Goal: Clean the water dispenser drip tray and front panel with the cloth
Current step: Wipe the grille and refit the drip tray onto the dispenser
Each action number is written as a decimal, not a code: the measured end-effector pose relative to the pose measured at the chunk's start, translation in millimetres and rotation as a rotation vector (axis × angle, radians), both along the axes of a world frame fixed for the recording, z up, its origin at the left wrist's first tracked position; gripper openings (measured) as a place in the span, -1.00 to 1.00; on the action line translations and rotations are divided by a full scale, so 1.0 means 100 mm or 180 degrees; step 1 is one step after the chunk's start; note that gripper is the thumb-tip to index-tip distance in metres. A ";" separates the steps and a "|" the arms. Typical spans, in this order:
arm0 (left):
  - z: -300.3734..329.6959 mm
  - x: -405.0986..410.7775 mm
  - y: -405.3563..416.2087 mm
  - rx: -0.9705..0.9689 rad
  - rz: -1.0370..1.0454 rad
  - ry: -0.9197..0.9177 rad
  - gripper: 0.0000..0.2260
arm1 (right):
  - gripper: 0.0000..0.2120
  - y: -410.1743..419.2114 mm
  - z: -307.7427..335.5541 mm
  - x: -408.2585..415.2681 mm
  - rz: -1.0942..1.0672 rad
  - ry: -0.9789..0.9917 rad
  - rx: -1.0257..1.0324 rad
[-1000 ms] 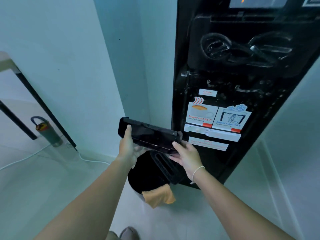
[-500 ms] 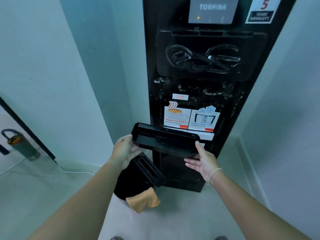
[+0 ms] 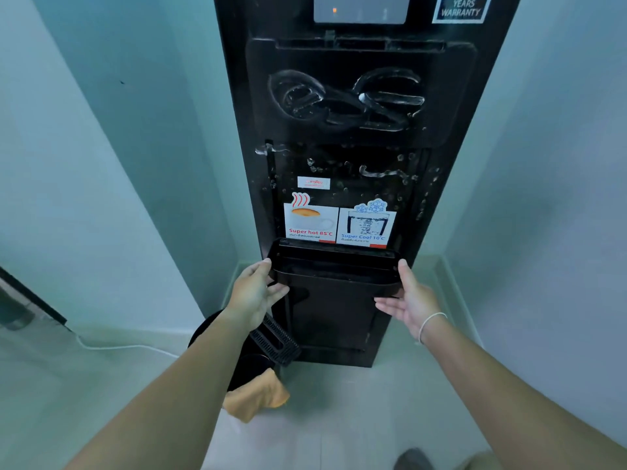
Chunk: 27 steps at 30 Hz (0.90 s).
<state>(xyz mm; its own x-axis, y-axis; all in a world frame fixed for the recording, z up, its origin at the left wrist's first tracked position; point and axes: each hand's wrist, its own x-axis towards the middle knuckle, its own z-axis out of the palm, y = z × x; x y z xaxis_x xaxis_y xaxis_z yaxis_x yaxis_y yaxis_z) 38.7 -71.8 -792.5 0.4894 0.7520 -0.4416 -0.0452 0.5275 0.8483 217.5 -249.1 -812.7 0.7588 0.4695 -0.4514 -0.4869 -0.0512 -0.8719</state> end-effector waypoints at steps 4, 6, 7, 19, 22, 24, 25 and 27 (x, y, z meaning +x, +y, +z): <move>-0.03 0.07 0.02 -0.0054 0.0057 0.0030 -0.69 | -0.35 0.03 -0.05 0.07 0.0014 0.0029 -0.0074; -0.05 0.08 0.04 -0.0072 0.0088 0.0054 -0.70 | -0.33 0.06 -0.07 0.09 0.0009 0.0047 -0.0109; -0.06 0.09 0.05 -0.0074 0.0094 0.0073 -0.71 | -0.32 0.07 -0.09 0.10 0.0007 0.0062 -0.0119; -0.16 0.16 0.07 -0.0262 0.0227 0.0106 -0.91 | -0.30 0.14 -0.18 0.27 0.0037 0.0134 -0.0193; -0.15 0.18 0.07 -0.0338 0.0267 0.0140 -0.93 | -0.33 0.16 -0.19 0.28 0.0060 0.0210 -0.0252; -0.17 0.19 0.08 -0.0343 0.0282 0.0165 -0.93 | -0.33 0.17 -0.19 0.28 0.0039 0.0225 -0.0269; -0.18 0.20 0.08 -0.0339 0.0281 0.0170 -0.93 | -0.33 0.18 -0.19 0.28 0.0024 0.0224 -0.0270; -0.19 0.20 0.09 -0.0337 0.0261 0.0172 -0.94 | -0.33 0.18 -0.19 0.28 0.0015 0.0245 -0.0275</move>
<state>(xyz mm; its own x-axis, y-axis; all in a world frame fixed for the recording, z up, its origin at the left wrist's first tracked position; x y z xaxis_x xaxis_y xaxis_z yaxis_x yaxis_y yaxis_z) 58.7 -62.6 -811.9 0.4015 0.7364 -0.5445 -0.0477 0.6105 0.7906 245.6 -231.4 -832.2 0.7183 0.4297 -0.5471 -0.5519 -0.1269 -0.8242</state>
